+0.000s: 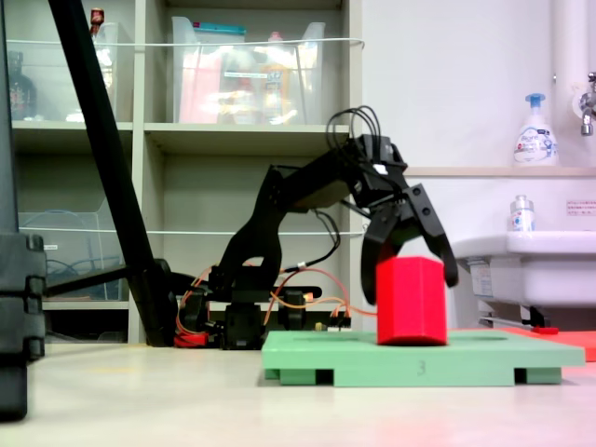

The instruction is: Put the octagonal pillar block into the corresponding hole

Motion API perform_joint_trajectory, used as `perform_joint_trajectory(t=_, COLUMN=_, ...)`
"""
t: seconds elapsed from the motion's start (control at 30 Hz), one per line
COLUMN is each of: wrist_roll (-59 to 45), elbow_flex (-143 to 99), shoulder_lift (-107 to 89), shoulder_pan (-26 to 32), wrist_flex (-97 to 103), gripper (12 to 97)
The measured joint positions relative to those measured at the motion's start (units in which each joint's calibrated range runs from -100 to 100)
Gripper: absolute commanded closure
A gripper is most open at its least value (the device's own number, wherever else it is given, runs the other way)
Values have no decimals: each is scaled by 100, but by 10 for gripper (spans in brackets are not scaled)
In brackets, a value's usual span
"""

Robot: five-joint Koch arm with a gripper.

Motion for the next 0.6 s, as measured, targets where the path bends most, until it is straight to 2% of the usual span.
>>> perform_joint_trajectory(t=0.27, wrist_roll=10, elbow_flex=-20, shoulder_lift=-834, shoulder_pan=137, wrist_flex=-196, gripper=620)
perform_joint_trajectory(t=0.6, wrist_roll=10, elbow_flex=-20, shoulder_lift=-848, shoulder_pan=195, wrist_flex=-871, gripper=620)
